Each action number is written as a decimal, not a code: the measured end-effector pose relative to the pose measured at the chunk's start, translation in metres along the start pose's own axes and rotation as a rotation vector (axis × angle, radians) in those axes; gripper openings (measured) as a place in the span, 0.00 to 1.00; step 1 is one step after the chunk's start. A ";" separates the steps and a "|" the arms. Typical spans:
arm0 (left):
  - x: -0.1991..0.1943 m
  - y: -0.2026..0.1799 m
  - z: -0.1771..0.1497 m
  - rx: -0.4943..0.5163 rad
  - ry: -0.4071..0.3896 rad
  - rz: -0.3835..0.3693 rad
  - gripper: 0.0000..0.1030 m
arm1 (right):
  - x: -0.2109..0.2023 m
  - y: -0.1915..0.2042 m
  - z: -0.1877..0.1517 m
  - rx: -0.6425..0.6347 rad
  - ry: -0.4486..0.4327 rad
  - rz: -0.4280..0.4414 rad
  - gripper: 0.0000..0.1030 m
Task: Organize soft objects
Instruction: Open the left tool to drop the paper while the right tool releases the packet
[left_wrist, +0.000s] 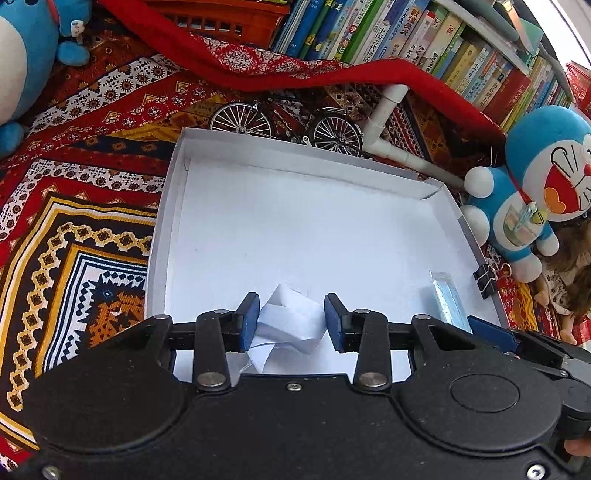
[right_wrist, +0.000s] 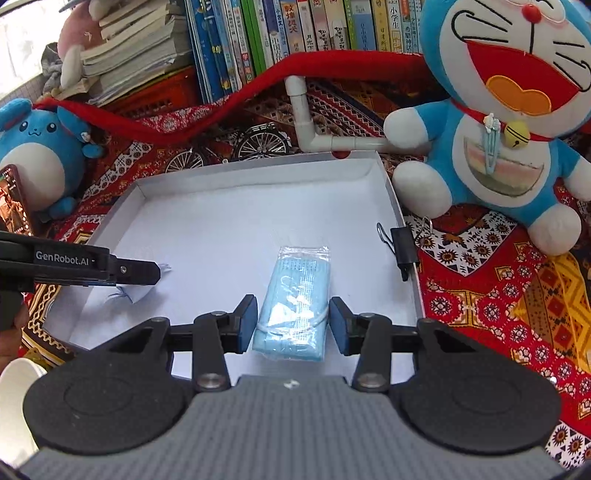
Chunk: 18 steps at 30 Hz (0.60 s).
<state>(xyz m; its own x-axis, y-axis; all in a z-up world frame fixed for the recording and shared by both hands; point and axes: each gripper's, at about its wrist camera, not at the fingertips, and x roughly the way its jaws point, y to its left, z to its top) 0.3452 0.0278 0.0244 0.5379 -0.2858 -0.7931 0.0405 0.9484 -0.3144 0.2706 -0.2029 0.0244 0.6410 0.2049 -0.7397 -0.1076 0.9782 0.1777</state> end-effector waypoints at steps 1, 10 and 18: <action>0.000 0.000 0.000 0.001 0.001 -0.001 0.35 | 0.001 0.000 0.000 0.001 0.005 -0.002 0.48; 0.001 0.001 0.000 0.004 0.001 -0.005 0.35 | 0.004 -0.001 -0.001 0.006 0.011 0.003 0.50; -0.007 0.003 0.000 -0.003 -0.021 0.009 0.44 | -0.003 -0.007 0.001 0.032 -0.007 0.015 0.61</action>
<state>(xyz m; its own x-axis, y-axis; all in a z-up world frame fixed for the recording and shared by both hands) 0.3411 0.0332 0.0290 0.5558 -0.2743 -0.7848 0.0329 0.9505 -0.3089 0.2708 -0.2108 0.0258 0.6446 0.2188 -0.7326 -0.0923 0.9734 0.2096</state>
